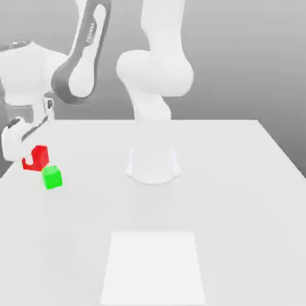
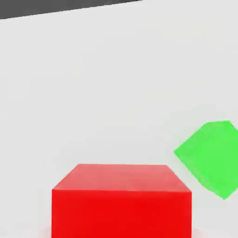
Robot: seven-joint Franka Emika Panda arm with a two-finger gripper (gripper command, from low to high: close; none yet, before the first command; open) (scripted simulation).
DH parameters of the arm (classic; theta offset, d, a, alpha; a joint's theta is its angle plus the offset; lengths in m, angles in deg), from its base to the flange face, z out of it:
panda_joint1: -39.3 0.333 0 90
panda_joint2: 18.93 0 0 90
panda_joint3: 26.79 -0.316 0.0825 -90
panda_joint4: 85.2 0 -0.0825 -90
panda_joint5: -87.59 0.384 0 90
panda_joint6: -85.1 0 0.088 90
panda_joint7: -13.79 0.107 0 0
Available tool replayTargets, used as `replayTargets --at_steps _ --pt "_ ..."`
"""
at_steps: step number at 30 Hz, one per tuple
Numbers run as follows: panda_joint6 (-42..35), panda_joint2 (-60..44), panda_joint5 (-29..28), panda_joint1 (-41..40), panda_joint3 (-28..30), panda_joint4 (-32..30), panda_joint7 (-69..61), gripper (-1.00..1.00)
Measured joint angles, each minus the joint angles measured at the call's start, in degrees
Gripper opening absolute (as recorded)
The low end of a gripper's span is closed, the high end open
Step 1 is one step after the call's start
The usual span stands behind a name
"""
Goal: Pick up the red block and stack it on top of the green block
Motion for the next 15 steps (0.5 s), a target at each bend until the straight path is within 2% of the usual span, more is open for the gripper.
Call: replayTargets --at_steps 3,10,15 --pt "0.8 0.4 1.6 -3.6 3.1 -1.6 1.8 -1.00" --pt "8.5 -8.2 13.3 3.0 7.6 -1.6 -5.6 -1.00" --pt "15.2 -15.0 19.9 5.3 8.1 -1.6 -10.1 -1.00"
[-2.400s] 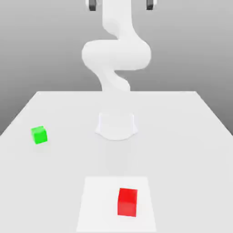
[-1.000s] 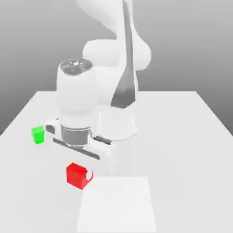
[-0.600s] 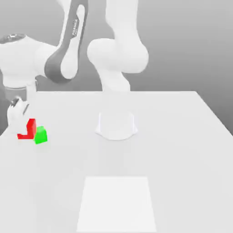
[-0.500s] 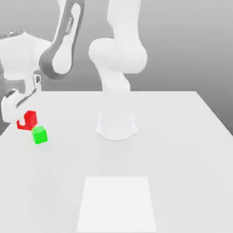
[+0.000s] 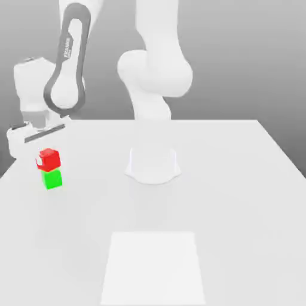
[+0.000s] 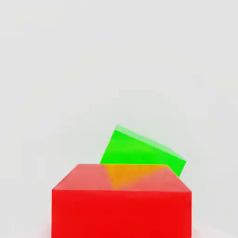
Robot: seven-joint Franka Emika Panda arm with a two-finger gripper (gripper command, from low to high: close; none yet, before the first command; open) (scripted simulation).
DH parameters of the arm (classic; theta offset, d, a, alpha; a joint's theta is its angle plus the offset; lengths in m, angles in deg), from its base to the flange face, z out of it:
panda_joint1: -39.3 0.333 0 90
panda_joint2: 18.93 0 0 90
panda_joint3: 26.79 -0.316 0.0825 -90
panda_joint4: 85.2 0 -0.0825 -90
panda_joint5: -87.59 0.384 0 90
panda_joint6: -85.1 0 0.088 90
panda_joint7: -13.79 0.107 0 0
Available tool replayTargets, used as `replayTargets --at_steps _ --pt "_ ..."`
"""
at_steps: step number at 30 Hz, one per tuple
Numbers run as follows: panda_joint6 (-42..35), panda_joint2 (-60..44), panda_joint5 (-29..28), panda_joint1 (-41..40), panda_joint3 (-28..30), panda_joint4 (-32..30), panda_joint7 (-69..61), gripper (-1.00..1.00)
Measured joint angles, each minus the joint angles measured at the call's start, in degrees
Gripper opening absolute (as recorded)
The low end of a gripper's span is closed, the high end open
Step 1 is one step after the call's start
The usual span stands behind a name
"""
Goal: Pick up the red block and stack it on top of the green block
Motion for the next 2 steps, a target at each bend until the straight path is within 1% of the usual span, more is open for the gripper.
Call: replayTargets --at_steps 1,2 --pt "1.2 -1.1 0.3 -0.3 -0.4 0.0 -0.2 1.00" --pt "1.2 -1.1 0.3 -0.3 -0.4 0.0 -0.2 1.00"
